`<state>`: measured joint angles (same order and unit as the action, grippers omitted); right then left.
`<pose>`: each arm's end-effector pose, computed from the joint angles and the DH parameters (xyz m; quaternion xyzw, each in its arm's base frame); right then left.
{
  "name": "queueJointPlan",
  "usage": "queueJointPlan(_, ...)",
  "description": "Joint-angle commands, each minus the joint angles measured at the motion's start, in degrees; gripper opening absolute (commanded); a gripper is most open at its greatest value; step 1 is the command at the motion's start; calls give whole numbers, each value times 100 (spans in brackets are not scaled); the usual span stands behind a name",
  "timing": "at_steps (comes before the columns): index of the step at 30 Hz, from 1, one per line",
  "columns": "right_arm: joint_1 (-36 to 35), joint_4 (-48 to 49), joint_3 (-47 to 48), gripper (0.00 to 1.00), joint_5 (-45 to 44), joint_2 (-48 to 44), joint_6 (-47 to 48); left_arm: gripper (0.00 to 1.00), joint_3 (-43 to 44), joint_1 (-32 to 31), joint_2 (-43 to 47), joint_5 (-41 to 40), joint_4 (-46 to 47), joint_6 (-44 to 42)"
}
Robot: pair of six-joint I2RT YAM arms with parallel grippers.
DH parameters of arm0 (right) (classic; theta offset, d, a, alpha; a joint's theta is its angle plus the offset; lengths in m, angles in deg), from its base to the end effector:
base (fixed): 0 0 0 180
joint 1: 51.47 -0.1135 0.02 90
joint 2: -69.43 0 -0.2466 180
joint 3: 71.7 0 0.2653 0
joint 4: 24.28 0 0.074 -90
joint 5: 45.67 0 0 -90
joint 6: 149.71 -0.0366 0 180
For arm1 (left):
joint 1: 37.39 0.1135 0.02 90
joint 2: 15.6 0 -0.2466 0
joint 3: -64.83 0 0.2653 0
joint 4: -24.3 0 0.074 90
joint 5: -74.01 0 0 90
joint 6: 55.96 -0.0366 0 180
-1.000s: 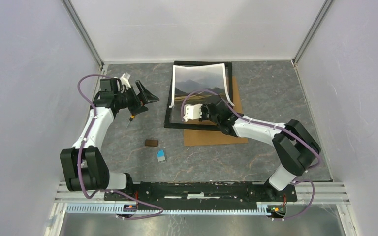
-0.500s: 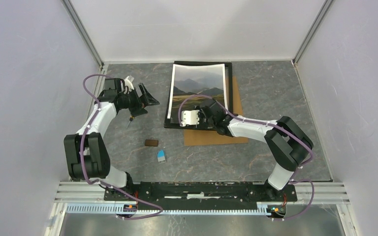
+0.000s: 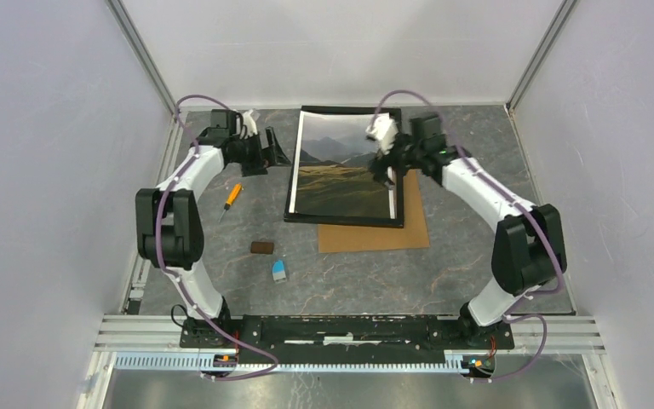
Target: Take the photo out of the frame
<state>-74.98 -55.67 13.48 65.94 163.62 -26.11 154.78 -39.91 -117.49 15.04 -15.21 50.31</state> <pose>0.3452 0.1649 0.2479 -0.4953 0.7456 0.1333 0.4254 0.3948 -0.0363 0.2175 -0.0212 0.9136 -0.3010 0.2726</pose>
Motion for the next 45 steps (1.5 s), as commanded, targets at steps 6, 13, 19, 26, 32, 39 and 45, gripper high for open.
queueJointPlan(6, 2561, -563, -268, 98, 1568, 572, -1966, 100, 922, -642, -930, -920, -17, -643)
queueJointPlan(13, 3133, -251, -349, 98, 1926, 1314, -2345, 100, 1276, -742, -1517, -1040, -26, -549)
queueJointPlan(19, 3110, 93, -347, 98, 2158, 1868, -2799, 100, 1526, -855, -1926, -1182, -146, -585)
queueJointPlan(26, 2941, 211, -557, 95, 2415, 2179, -2895, 89, 1554, -1146, -2183, -986, -317, -763)
queueJointPlan(32, 2658, 204, -886, 82, 2606, 2191, -2829, 80, 1305, -1399, -2075, -1060, -281, -825)
queueJointPlan(39, 2424, 25, -1262, 70, 2681, 2084, -2625, 68, 829, -1738, -1771, -1292, -215, -1191)
queueJointPlan(45, 2379, -364, -1539, 67, 2550, 1767, -2110, 61, 368, -1830, -1494, -1307, -101, -1317)
